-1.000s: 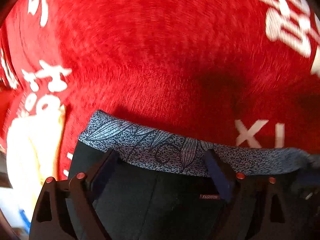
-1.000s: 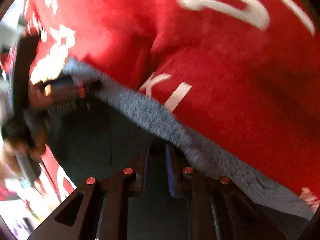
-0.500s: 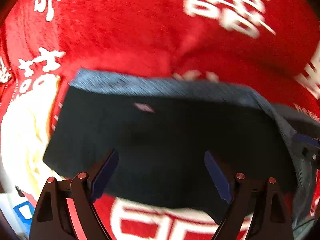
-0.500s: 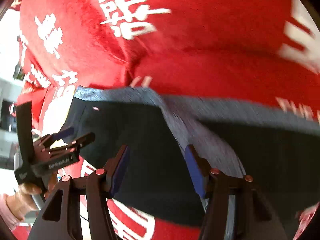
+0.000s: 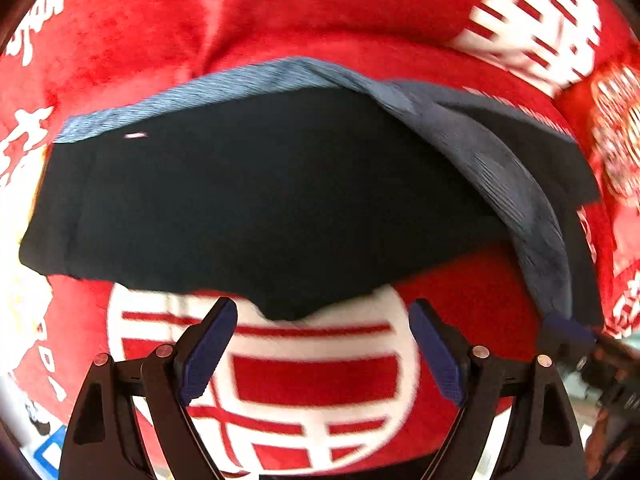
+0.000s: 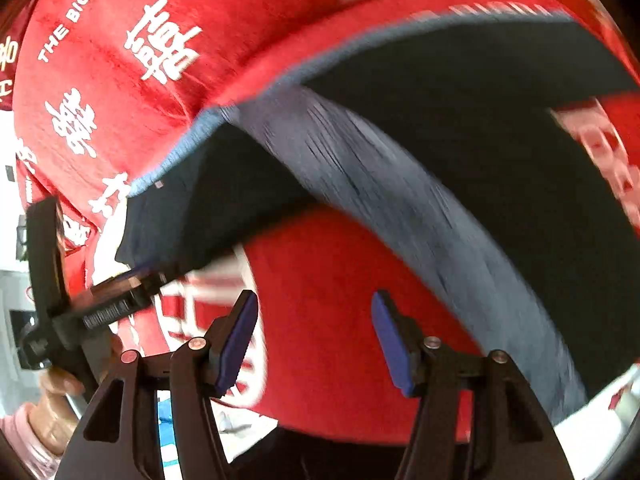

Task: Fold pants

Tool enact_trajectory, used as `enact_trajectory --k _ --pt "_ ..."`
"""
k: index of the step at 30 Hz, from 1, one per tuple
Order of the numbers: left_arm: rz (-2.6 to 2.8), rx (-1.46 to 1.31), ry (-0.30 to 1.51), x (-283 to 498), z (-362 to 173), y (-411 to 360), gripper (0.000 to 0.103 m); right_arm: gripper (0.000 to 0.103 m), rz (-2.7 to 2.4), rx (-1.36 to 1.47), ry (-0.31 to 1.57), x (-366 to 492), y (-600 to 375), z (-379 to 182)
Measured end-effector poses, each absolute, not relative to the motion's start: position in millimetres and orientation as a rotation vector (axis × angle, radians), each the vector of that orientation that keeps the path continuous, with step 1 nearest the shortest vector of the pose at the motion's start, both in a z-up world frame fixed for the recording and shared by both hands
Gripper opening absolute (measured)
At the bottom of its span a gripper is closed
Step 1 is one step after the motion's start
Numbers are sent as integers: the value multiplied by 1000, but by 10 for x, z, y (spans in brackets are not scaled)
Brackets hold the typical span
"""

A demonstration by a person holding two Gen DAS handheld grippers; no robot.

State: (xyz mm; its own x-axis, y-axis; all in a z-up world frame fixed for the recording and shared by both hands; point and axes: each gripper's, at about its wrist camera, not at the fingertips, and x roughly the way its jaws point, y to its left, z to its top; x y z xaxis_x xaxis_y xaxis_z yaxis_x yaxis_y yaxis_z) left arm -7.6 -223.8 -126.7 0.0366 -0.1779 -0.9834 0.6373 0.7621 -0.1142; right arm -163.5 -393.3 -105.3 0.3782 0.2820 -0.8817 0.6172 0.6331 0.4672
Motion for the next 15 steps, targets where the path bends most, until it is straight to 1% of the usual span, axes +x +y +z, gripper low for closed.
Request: enact_trajectory --k 7,15 --pt "-787 455 1378 -667 -1099 -2405 89 64 -357 1026 1195 -2579 -3695 -1095" --pt "-878 428 1417 -871 -1191 -2780 89 63 -577 1035 1183 -3239 -3948 -1184"
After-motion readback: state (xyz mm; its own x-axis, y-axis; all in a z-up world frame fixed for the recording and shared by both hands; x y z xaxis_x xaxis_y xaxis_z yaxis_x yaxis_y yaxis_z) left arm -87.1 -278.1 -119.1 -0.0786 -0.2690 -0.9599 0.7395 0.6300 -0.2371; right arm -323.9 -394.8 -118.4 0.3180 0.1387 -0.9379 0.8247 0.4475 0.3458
